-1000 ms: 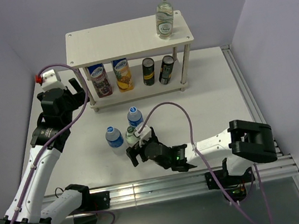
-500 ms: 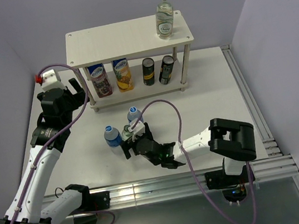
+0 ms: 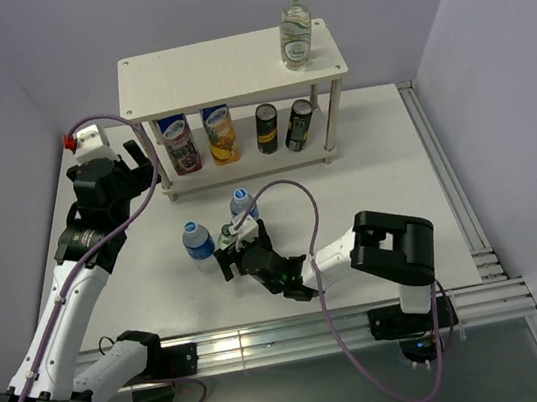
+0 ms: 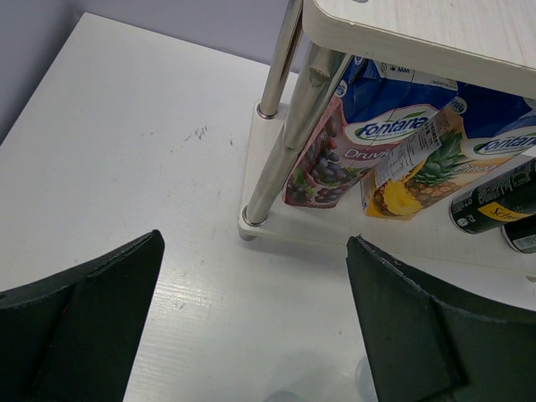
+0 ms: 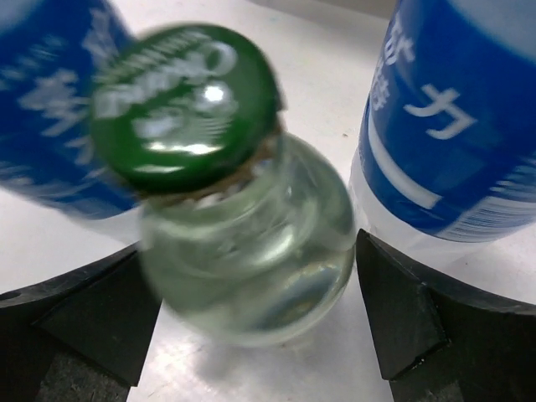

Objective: Place and organize the beverage onto the shelf

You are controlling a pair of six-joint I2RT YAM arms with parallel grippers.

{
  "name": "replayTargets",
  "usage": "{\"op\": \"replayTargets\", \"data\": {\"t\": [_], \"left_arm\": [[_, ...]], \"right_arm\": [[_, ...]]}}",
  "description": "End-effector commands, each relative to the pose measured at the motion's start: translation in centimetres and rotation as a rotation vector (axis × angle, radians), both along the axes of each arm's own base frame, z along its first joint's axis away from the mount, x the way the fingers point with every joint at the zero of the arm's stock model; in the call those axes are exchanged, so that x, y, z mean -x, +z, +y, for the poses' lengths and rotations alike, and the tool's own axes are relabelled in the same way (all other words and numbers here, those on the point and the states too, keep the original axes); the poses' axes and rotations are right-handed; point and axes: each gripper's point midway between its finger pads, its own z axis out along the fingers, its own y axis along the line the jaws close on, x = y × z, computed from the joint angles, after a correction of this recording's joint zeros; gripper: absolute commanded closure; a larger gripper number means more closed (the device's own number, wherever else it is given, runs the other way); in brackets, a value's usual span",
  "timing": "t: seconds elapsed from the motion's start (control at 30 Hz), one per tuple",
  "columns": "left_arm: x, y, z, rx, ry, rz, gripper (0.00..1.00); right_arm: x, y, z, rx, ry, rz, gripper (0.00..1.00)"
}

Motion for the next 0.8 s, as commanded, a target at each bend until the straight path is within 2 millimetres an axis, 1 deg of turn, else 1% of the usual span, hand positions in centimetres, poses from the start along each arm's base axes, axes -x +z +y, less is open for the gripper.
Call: {"op": "replayTargets", "data": {"t": [0.0,0.07,0.1,0.17,0.2,0.23,0.27,0.3,0.33,0.37,0.4,0.43,0.47,0.5,0.53,0.57,0.6,0.63,0.67,0.7,0.73,0.77], "left_arm": [[-0.1,1.4,-0.1,0.012,-0.013,-0.041,0.03],[-0.1,1.4,-0.2,0.012,-0.014,-0.039,0.03],[-0.1,1.4,-0.2,0.012,-0.014,-0.039,0.03],[-0.1,1.4,-0.2,0.012,-0.014,-0.039,0.03],[-0.1,1.4,-0.2,0.012,-0.014,-0.039,0.03],[-0.1,1.3,-0.2,0.011,-0.013,-0.038,0.03],[-0.1,1.3,-0.2,0.01,-0.013,-0.036,0.03],[-0.2,1.3,-0.2,0.01,-0.013,-0.036,0.03],[-0.2,1.3,-0.1,0.009,-0.012,-0.036,0.03],[-0.2,1.3,-0.1,0.009,-0.012,-0.036,0.03],[-0.2,1.1,-0.1,0.008,-0.01,-0.032,0.03],[-0.2,1.3,-0.1,0.008,-0.01,-0.035,0.03],[-0.2,1.3,-0.1,0.009,-0.01,-0.036,0.03],[-0.1,1.2,-0.1,0.008,-0.009,-0.035,0.03],[-0.2,1.3,-0.1,0.008,-0.009,-0.037,0.03],[-0.2,1.3,-0.1,0.009,-0.009,-0.037,0.03],[-0.1,1.3,0.0,0.007,-0.009,-0.036,0.03],[-0.1,1.3,0.0,0.008,-0.009,-0.035,0.03],[-0.1,1.3,-0.1,0.009,-0.01,-0.035,0.03],[-0.2,1.3,0.0,0.009,-0.008,-0.036,0.03],[-0.1,1.4,0.1,0.009,-0.005,-0.038,0.03],[-0.1,1.4,0.1,0.009,-0.005,-0.038,0.03]], "right_arm": [[-2.6,1.7,0.2,-0.062,-0.087,-0.048,0.05],[-2.8,1.6,0.1,-0.062,-0.092,-0.051,0.1],[-2.8,1.6,0.1,-0.063,-0.095,-0.052,0.18],[-2.8,1.6,0.0,-0.069,-0.104,-0.052,0.3],[-2.8,1.5,-0.1,-0.066,-0.104,-0.051,0.39],[-2.7,2.0,-0.2,-0.08,-0.105,-0.055,0.45],[-2.7,1.9,-0.4,-0.072,-0.101,-0.052,0.51],[-2.5,2.1,-0.4,-0.071,-0.095,-0.051,0.61],[-2.3,2.8,-0.5,-0.081,-0.093,-0.052,0.65],[-2.2,2.8,-0.8,-0.064,-0.098,-0.045,0.72],[-1.7,3.2,-0.7,-0.069,-0.092,-0.041,0.84],[-1.4,4.4,-0.7,-0.088,-0.088,-0.045,0.88],[-0.9,4.4,-1.0,-0.061,-0.087,-0.036,0.98],[-0.1,5.0,-0.9,-0.062,-0.091,-0.038,1.0],[0.4,6.9,-0.7,-0.093,-0.086,-0.047,1.0],[1.1,7.0,-1.1,-0.066,-0.084,-0.043,1.0],[1.6,8.1,-1.1,-0.081,-0.091,-0.048,1.0],[2.8,10.5,-0.6,-0.129,-0.071,-0.057,1.0],[3.2,11.0,-1.0,-0.101,-0.076,-0.055,1.0],[3.6,12.3,-1.2,-0.116,-0.082,-0.06,1.0],[4.1,15.5,-1.2,-0.174,-0.089,-0.075,1.0],[4.2,16.2,-1.8,-0.147,-0.095,-0.075,1.0]]}}
